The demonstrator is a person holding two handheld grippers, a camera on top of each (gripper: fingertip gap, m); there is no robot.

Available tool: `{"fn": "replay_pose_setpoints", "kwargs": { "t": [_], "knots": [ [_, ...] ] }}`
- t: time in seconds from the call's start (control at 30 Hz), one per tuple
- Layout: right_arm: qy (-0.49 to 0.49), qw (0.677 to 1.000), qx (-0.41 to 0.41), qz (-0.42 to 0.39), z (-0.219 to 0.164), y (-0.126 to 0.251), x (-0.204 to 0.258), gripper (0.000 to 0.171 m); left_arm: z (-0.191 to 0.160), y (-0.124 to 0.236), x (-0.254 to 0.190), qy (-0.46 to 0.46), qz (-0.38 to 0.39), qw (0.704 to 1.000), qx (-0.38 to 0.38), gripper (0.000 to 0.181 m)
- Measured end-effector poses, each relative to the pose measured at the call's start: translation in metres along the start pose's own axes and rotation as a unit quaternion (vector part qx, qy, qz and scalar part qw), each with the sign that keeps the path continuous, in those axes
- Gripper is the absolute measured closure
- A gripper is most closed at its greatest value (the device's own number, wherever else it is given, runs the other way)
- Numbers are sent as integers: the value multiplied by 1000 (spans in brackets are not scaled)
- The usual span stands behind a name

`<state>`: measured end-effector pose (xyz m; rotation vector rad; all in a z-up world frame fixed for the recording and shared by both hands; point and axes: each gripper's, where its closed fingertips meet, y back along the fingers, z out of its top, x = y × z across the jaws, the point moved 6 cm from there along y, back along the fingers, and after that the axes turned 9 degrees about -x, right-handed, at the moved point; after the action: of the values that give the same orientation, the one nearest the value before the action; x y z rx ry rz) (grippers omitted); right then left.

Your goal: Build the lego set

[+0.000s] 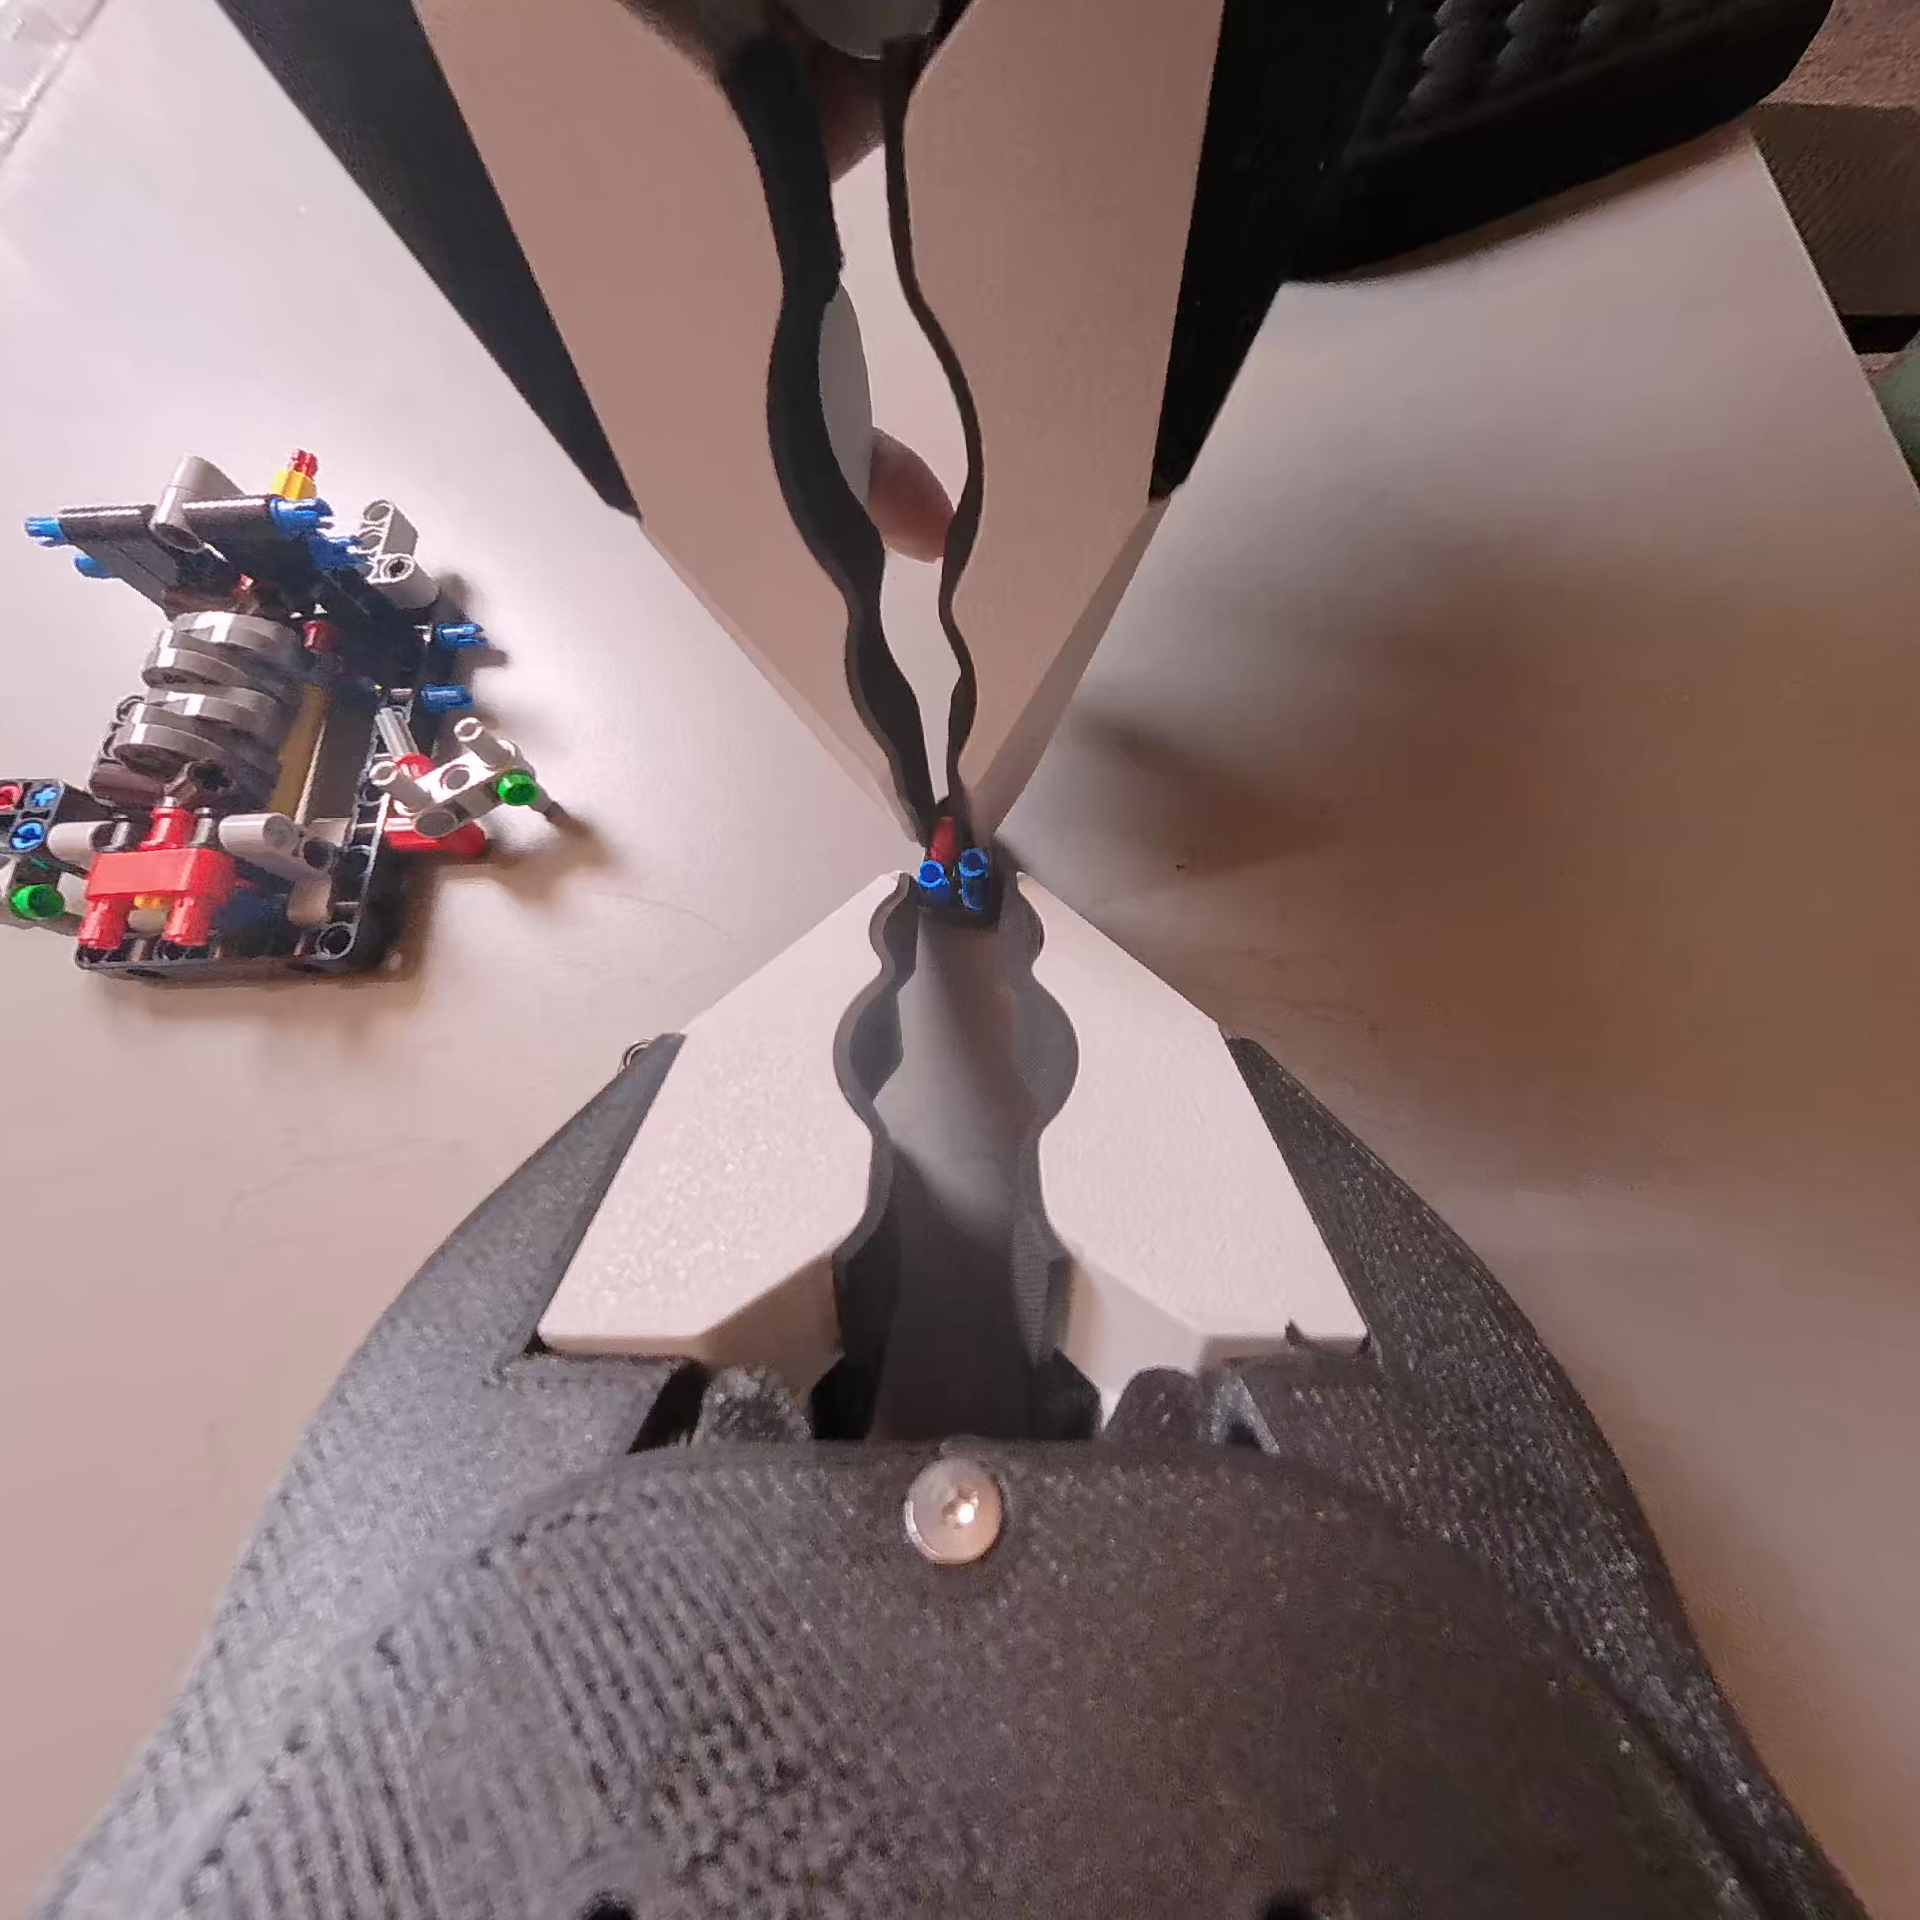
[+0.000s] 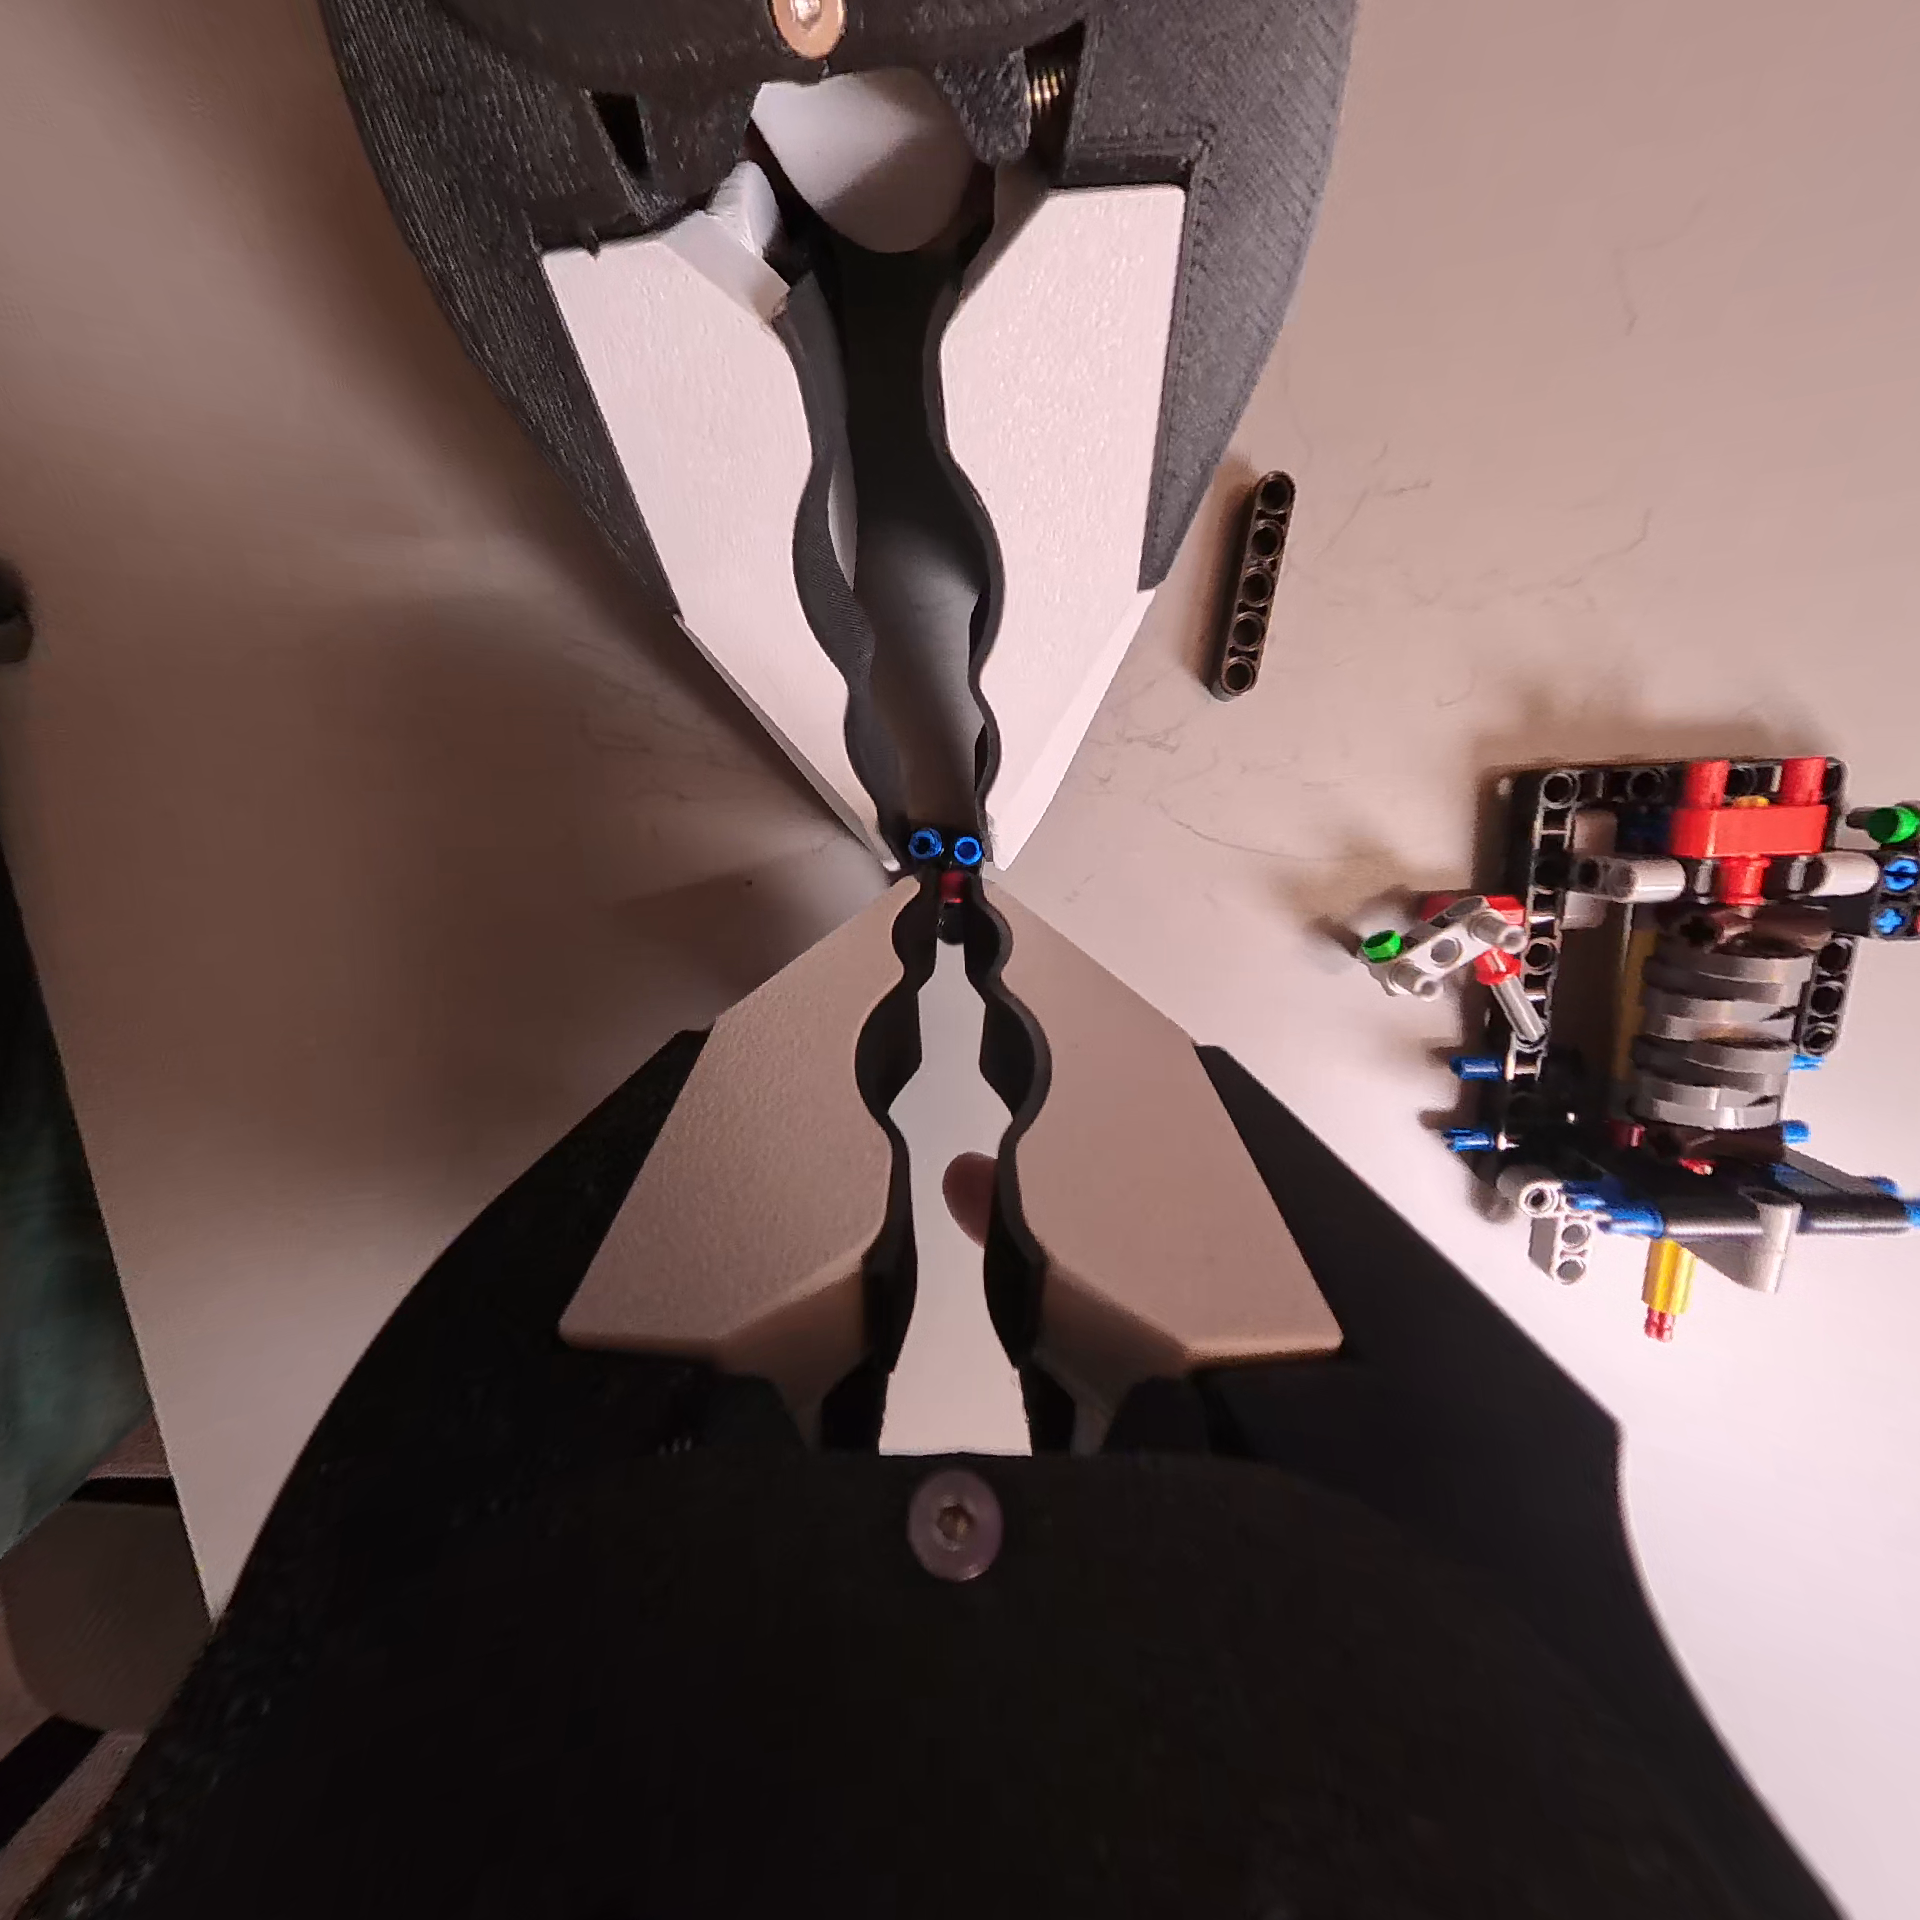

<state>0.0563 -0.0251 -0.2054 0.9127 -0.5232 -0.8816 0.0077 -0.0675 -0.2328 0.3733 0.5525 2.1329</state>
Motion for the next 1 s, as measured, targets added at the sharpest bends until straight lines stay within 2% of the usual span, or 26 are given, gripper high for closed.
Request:
{"fn": "replay_pose_setpoints", "kwargs": {
  "t": [0.37, 0.57, 0.63, 0.73, 0.83, 1.0],
  "knots": [
    [-28, 999, -29, 9, -4, 1, -2, 170, 0, 0, 0, -2, 2, 1000, 0, 167],
    [-79, 991, -106, 10, -3, 13, -6, 170, 0, 2, 2, 8, 7, 1000, -4, 166],
    [-86, 984, -155, 15, 1, 22, -6, 169, 5, 8, 2, 24, -1, 999, -36, 157],
    [-99, 967, -235, 25, 6, 35, -4, 169, 18, 18, 6, 52, -2, 994, -94, 162],
    [-102, 959, -263, 31, 5, 39, -1, 169, 29, 25, 6, 54, 3, 989, -141, 174],
    [-89, 961, -261, 26, 0, 37, 4, 169, 31, 23, 1, 32, 1, 991, -129, 180]
  ]
}}
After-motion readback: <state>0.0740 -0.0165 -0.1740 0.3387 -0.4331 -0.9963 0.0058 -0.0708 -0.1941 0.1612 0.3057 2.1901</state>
